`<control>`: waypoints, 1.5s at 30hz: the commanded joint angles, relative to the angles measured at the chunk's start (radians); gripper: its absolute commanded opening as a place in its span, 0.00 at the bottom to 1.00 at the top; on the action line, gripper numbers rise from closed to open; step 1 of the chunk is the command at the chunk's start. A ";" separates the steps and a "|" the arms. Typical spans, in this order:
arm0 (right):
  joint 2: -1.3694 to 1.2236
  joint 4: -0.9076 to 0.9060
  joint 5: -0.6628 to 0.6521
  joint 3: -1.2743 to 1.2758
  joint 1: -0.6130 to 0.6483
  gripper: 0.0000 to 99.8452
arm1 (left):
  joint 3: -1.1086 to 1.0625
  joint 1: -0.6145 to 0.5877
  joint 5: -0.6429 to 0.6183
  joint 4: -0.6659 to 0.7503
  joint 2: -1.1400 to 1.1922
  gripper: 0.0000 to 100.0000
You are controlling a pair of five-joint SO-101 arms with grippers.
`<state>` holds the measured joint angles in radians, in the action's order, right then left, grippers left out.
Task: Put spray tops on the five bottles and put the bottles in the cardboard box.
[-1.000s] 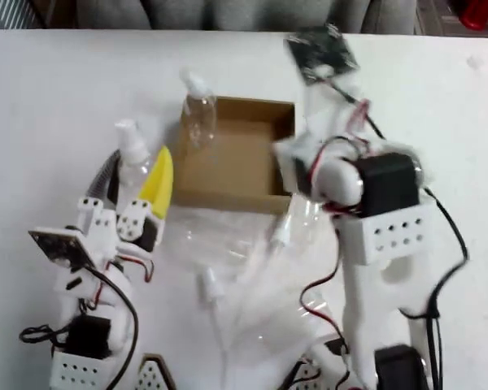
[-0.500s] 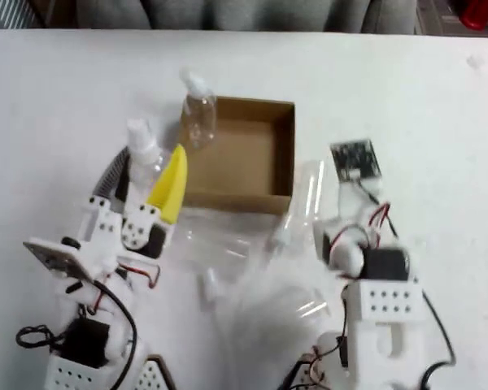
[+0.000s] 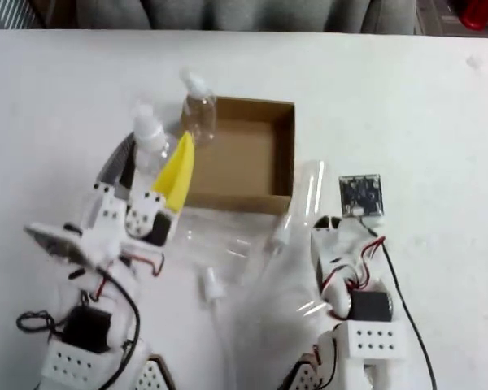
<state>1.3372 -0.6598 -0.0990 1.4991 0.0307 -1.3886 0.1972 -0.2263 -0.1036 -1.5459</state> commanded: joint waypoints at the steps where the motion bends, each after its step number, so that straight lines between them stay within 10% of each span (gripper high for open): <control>1: 0.071 0.119 0.028 0.063 -0.005 0.01 | 0.132 0.022 -0.012 0.132 0.219 0.02; 18: 0.251 0.076 0.032 0.196 -0.005 0.01 | 0.253 0.035 -0.014 0.781 1.035 0.02; 45: 0.243 0.054 0.029 0.196 0.021 0.01 | 0.471 -0.033 -0.006 1.261 1.791 0.02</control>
<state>1.5750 -0.5999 -0.0729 1.6817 0.0445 -0.9743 0.1788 -0.2263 1.1178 0.2585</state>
